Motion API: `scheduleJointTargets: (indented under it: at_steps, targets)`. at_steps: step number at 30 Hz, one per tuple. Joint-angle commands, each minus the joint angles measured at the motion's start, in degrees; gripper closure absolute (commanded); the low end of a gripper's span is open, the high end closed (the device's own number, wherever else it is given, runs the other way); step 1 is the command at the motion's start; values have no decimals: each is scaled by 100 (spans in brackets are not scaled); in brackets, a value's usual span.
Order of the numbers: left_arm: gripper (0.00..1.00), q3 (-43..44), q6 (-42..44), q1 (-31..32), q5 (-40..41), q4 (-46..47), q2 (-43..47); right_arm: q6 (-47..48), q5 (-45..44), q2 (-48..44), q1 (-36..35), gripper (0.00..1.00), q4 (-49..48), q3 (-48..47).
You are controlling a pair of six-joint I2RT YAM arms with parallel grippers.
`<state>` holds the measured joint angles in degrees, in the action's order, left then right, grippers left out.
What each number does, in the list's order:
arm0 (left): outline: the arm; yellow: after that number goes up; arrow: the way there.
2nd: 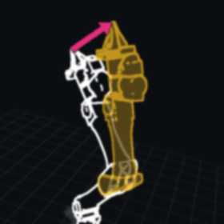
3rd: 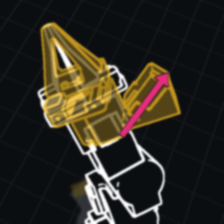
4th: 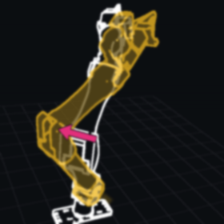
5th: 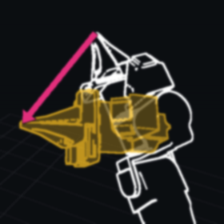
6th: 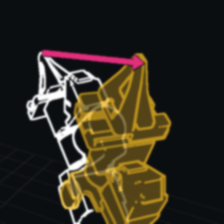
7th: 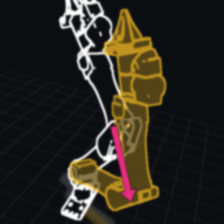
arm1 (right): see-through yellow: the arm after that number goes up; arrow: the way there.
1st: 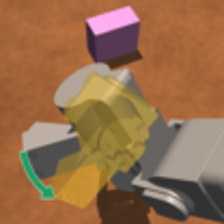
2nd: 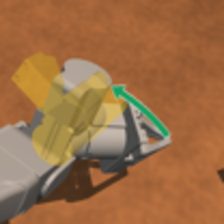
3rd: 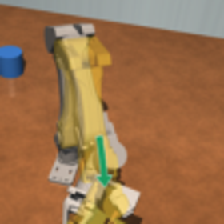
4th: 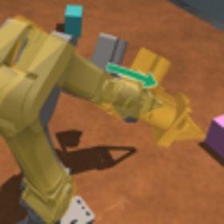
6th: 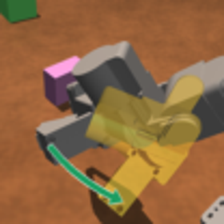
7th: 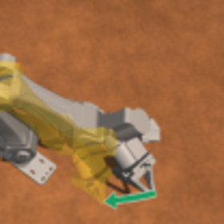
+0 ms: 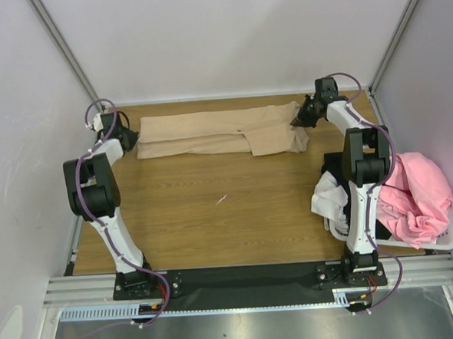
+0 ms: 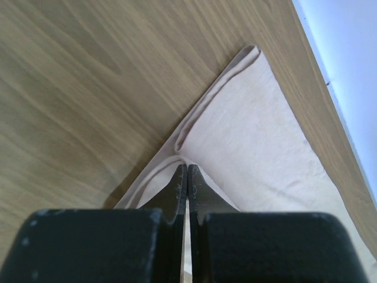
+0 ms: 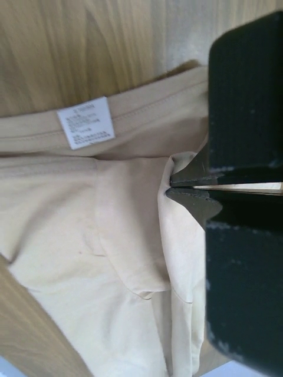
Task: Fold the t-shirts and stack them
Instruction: Fold the tshirt
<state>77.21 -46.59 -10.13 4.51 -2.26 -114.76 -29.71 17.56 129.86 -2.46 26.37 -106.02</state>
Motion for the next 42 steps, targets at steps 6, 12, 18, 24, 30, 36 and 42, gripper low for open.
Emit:
scheduleJointTargets:
  at_steps: [6, 12, 18, 24, 30, 36, 42]
  targets:
    - [100, 636, -88, 99, 366, 7, -327, 255, 177, 433, 140, 100, 131, -866]
    - [100, 1006, 18, 99, 419, -134, -591, 343, 318, 733, 140, 100, 272, -1158]
    - [100, 1112, 115, 169, 366, -143, -688, 352, 336, 804, 141, 100, 255, -1184]
    - [94, 1182, 150, 196, 287, -178, -811, 387, 362, 856, 140, 100, 316, -1324]
    - [49, 1567, 343, 196, 164, -168, -829, 493, 441, 970, 167, 65, 605, -1816]
    - [26, 1850, 685, 301, 391, -407, -400, 563, 564, 945, 202, 26, 1151, -2652]
    - [21, 1710, 1362, 652, 639, -521, 260, 353, 423, 164, 202, 23, 1126, -2118]
